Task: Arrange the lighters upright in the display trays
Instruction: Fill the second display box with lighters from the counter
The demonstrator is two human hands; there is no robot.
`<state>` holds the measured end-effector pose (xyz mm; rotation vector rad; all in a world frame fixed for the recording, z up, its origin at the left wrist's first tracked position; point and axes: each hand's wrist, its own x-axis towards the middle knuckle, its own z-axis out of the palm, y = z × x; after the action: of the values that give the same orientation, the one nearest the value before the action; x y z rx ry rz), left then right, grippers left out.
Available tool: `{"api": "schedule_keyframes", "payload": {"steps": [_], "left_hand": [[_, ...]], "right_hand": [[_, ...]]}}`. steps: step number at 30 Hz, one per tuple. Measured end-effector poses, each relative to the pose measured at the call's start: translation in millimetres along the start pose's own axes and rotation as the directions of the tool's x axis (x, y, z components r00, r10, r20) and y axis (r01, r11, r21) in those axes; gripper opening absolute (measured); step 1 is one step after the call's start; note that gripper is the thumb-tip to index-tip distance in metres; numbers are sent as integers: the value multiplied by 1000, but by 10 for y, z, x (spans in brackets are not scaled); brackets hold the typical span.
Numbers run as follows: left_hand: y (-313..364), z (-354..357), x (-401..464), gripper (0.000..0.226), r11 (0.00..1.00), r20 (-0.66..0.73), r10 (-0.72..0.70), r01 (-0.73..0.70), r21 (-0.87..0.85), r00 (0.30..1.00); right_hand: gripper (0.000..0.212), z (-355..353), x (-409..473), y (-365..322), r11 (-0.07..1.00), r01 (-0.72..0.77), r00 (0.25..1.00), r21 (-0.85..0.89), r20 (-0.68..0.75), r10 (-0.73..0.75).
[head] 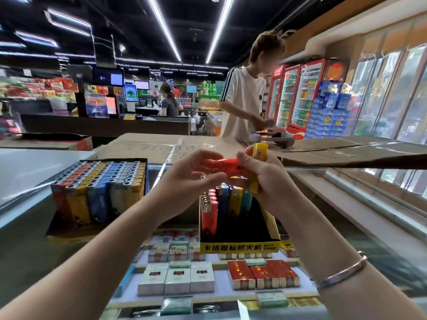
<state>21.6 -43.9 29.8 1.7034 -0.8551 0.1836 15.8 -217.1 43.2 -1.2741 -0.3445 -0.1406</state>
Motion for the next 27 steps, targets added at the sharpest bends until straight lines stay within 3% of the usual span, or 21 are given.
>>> {"api": "schedule_keyframes", "payload": {"steps": [6, 11, 17, 20, 27], "left_hand": [[69, 28, -4, 24, 991, -210, 66, -88, -97, 975], [171, -74, -9, 29, 979, -194, 61, -97, -182, 979], [229, -72, -66, 21, 992, 68, 81, -88, 96, 994], [265, -81, -84, 18, 947, 179, 61, -114, 300, 982], [308, -87, -109, 26, 806, 311, -1, -184, 562, 950]], "right_hand": [[13, -22, -11, -17, 1000, 9, 995, -14, 98, -7], [16, -71, 31, -4, 976, 157, 987, -149, -18, -161], [33, -118, 46, 17, 981, 136, 974, -139, -165, -158], [32, -106, 40, 29, 984, 103, 979, -148, -162, -127], [34, -120, 59, 51, 975, 97, 973, -200, -186, -135]]}}
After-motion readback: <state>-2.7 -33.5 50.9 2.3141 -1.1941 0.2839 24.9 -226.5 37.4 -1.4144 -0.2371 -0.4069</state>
